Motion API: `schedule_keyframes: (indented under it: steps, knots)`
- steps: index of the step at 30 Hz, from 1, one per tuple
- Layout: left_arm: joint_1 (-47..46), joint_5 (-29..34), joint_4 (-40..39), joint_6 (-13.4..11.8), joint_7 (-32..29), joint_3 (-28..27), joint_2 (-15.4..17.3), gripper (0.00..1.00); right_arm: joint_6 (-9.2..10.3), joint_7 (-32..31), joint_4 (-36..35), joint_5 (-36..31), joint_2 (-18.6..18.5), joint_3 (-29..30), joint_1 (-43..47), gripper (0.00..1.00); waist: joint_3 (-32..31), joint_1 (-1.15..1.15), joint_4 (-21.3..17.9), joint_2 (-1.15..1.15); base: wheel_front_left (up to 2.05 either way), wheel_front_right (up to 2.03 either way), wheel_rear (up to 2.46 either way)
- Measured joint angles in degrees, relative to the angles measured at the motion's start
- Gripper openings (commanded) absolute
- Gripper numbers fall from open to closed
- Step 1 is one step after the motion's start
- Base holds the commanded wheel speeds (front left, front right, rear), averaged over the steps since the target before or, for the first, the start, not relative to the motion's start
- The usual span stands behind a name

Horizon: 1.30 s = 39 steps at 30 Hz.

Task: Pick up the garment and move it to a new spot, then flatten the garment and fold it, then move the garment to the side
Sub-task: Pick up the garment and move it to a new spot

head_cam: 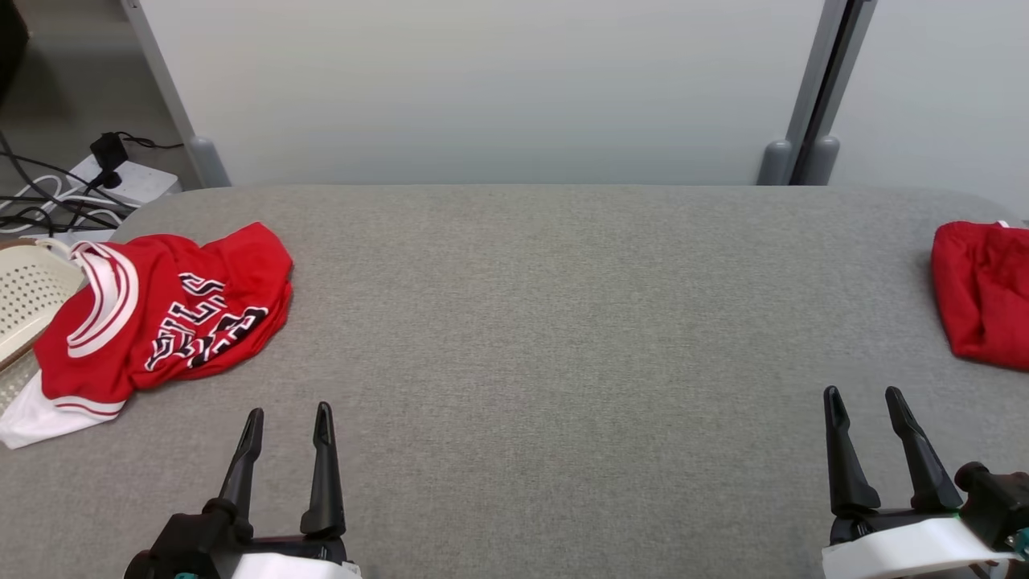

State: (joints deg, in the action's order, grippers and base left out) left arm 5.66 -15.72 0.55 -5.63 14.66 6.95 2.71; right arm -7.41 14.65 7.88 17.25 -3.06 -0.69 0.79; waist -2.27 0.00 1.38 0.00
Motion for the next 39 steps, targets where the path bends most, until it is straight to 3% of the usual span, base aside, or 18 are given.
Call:
schedule_keyframes:
  steps: [7,27,39]
  knots:
    - [0.0,0.0,0.2,-1.1,0.0,0.0,0.0,1.0,0.0,0.0,0.6,0.7,-0.2,-1.6,0.1,1.0,0.0,0.0,2.7,0.0,0.0,0.0,0.0]
    - [-0.2,0.1,-1.8,-2.3,0.0,-0.4,0.0,1.0,0.0,0.0,2.1,1.9,-1.6,-6.3,-0.6,1.0,1.5,0.0,19.2,0.0,0.0,0.0,0.0]
    - [-0.2,-0.6,-2.1,-2.7,0.0,-0.2,0.0,1.0,0.0,0.0,2.5,1.9,-2.3,-7.1,-0.8,1.0,2.4,0.0,20.7,0.0,0.0,0.0,0.0]
